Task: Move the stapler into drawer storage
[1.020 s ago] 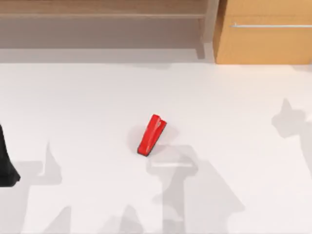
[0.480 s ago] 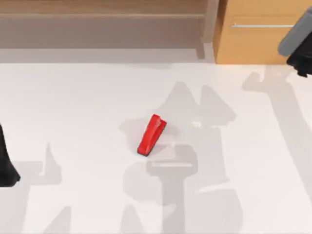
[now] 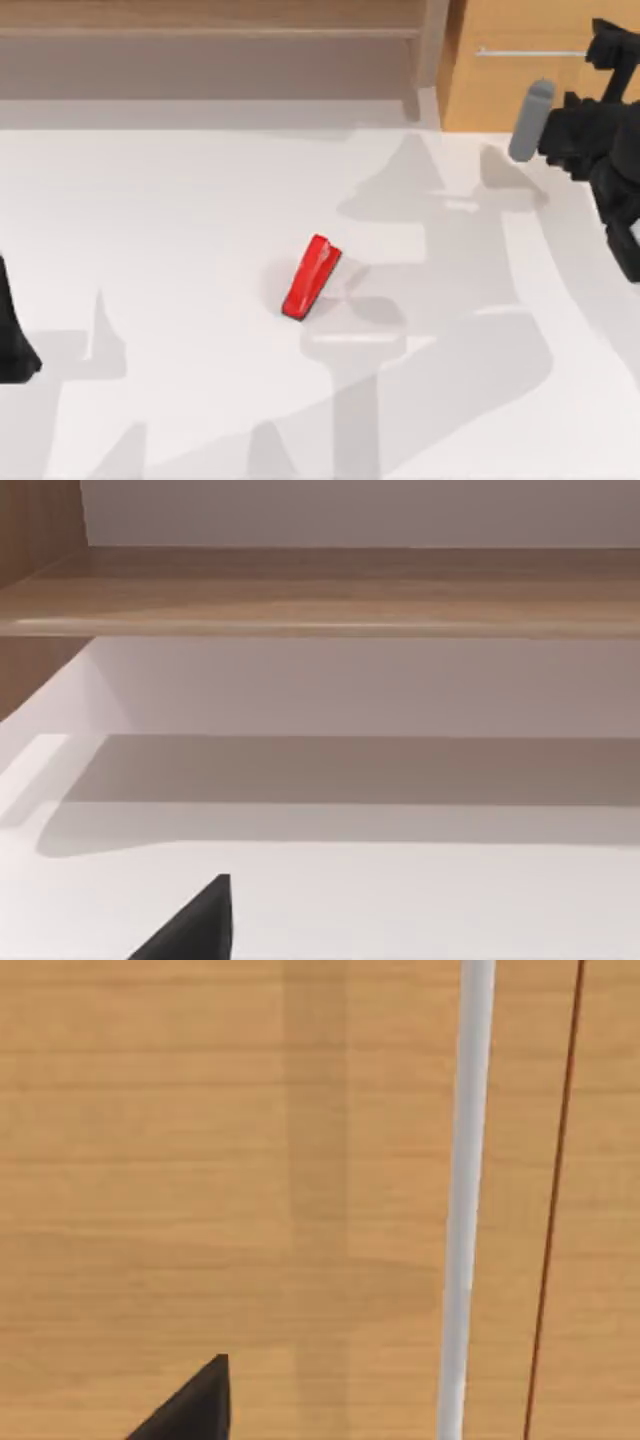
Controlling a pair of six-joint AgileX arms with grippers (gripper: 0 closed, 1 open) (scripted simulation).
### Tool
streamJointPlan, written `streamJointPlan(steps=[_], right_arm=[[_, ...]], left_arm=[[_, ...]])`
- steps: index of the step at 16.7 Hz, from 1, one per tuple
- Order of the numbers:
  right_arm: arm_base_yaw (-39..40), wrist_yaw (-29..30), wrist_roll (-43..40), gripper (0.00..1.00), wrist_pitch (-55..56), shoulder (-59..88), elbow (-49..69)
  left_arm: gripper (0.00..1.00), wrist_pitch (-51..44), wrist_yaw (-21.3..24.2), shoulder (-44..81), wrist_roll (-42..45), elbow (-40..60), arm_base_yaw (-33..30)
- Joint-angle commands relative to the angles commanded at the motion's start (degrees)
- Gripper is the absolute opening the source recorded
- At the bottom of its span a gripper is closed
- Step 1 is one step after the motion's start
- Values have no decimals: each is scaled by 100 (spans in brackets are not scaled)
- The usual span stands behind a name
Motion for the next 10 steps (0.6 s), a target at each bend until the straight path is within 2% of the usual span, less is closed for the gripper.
streamJointPlan(steps=[10], right_arm=[[-25, -12, -108, 100, 2, 239, 233]], left_arm=[[100, 0, 0, 0, 0, 0, 0]])
